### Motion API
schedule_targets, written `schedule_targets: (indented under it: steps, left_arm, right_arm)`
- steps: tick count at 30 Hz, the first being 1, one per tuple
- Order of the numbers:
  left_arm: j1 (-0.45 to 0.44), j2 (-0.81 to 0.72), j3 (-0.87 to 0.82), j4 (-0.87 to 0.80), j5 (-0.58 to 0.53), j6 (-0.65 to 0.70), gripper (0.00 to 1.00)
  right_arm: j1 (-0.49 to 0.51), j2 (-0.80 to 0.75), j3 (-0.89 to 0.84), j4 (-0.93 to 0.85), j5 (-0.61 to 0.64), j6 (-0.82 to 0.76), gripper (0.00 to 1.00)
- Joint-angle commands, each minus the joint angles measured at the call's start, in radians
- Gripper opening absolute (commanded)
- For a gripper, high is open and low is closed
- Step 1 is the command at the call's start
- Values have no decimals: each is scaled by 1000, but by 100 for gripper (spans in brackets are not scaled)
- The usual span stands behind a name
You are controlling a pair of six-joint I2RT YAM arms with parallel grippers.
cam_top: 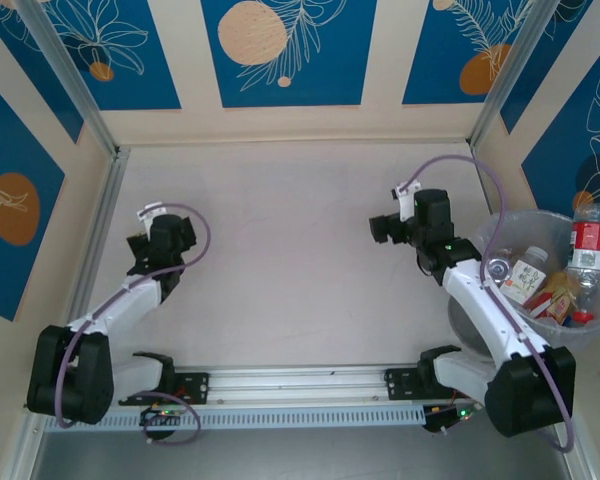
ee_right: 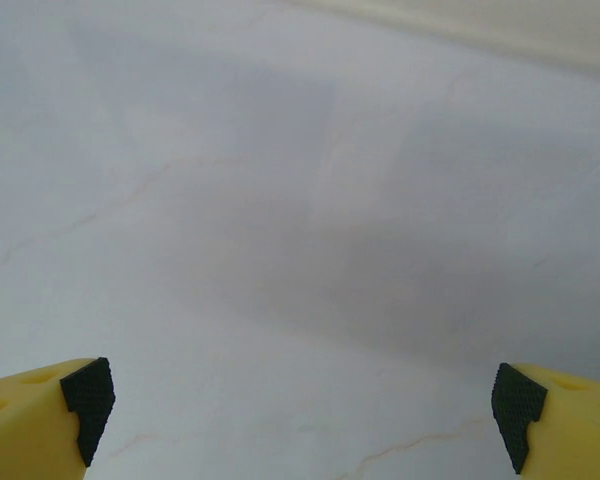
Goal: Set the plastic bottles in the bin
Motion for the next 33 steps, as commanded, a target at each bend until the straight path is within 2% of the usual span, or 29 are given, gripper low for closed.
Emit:
schedule_targets:
  steps: [1, 3, 7, 12, 15, 17, 19, 21, 24, 26, 33]
  left_arm:
    - [68, 52, -9, 124, -11, 23, 99]
    - [82, 126, -7, 169, 50, 60, 99]
    - [83, 275, 29, 262, 109, 140, 99]
    - [81, 297, -3, 397, 286, 240, 100]
    - [80, 278, -180, 706, 406, 285, 99]
    - [79, 369, -254, 951, 427, 303, 99]
    - [78, 321, -171, 704, 378, 280, 99]
    - [40, 342, -163, 730, 320, 306, 100]
    - [41, 339, -163, 726, 326, 307, 99]
    - [40, 339, -163, 726, 328, 308, 99]
    - [41, 344, -157, 720, 332, 310, 99]
  right_arm:
    - [-60, 43, -73, 242, -241, 36, 99]
    - [-89, 83, -121, 289, -235, 30, 99]
    - [-164, 164, -186, 399, -308, 57, 99]
    - [-177, 241, -255, 619, -352, 65, 99]
    - [-177, 296, -272, 745, -373, 81, 99]
    - [-175, 318, -277, 810, -383, 65, 99]
    - [-185, 350, -284, 853, -392, 66, 99]
    - [-213, 378, -318, 941, -407, 94, 99]
    - [-249, 443, -421, 1217, -412, 161, 99]
    - [-241, 423, -378, 1093, -380, 146, 99]
    - [-224, 420, -370, 1071, -340, 136, 99]
